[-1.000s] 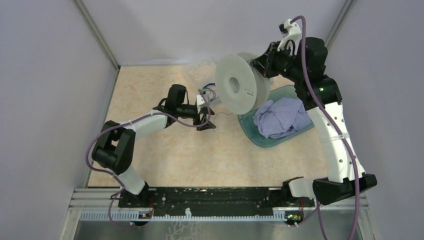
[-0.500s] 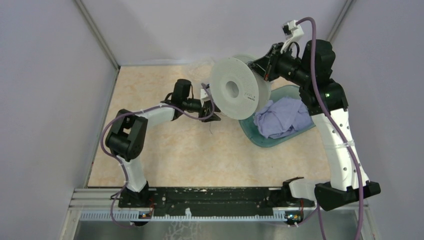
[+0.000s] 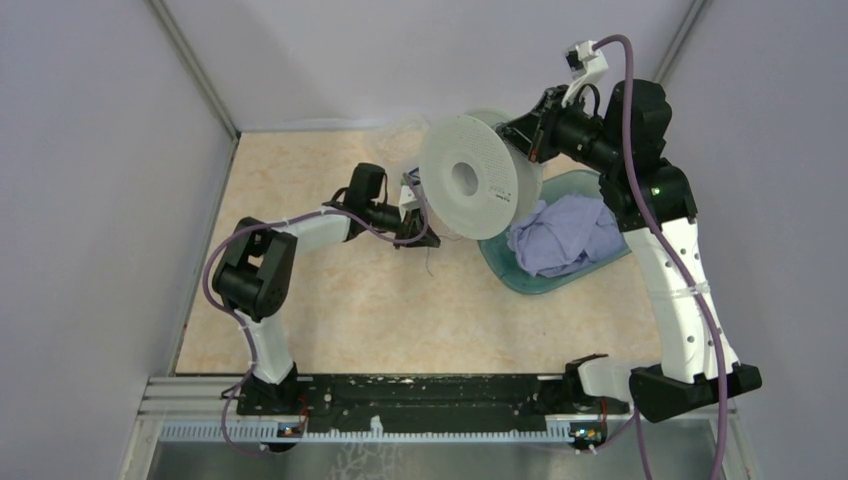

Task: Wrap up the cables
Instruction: Wrap the cable around the cable reel.

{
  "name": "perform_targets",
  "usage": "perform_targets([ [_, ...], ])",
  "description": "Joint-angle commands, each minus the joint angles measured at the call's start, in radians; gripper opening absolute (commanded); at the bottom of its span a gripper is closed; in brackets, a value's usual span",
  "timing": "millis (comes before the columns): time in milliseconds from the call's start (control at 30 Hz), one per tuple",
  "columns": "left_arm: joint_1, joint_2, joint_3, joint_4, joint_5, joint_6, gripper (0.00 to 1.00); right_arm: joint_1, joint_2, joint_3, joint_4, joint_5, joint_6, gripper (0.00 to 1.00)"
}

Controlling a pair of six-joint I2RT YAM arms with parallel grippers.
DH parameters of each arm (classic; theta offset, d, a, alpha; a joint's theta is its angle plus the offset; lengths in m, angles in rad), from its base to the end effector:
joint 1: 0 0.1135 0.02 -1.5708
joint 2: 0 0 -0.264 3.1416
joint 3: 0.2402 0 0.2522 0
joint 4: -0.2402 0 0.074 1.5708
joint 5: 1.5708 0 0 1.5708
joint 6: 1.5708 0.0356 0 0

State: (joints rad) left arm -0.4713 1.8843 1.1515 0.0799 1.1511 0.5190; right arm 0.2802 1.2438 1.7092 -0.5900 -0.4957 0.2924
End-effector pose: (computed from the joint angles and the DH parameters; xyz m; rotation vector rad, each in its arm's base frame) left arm 0.3362 -0.2078 0.1916 1.4522 1.3952 -1.2213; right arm 0.2180 0.0803 0.5140 -0.3716 1.7131 0.8417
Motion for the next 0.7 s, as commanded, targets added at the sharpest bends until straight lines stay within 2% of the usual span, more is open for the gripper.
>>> perform_targets([
  [0, 0.0, 0.015, 0.038, -0.054, 0.052, 0.043, 0.09, -0.002, -0.03, 0.012, 0.11, -0.004, 0.02, 0.0],
  [67, -0.001, 0.018, 0.043, -0.065, 0.051, 0.041, 0.01, -0.004, -0.031, 0.012, 0.109, 0.007, 0.018, 0.0],
  [333, -0.015, -0.077, -0.035, -0.034, -0.036, 0.013, 0.01, -0.007, -0.008, 0.042, 0.076, 0.176, 0.019, 0.0],
  [500, -0.071, -0.145, -0.047, -0.193, -0.151, 0.151, 0.01, -0.007, 0.038, 0.079, 0.076, 0.301, 0.002, 0.0],
  [667, -0.162, -0.206, -0.052, -0.332, -0.246, 0.267, 0.01, -0.006, 0.066, 0.041, 0.142, 0.445, -0.046, 0.0],
])
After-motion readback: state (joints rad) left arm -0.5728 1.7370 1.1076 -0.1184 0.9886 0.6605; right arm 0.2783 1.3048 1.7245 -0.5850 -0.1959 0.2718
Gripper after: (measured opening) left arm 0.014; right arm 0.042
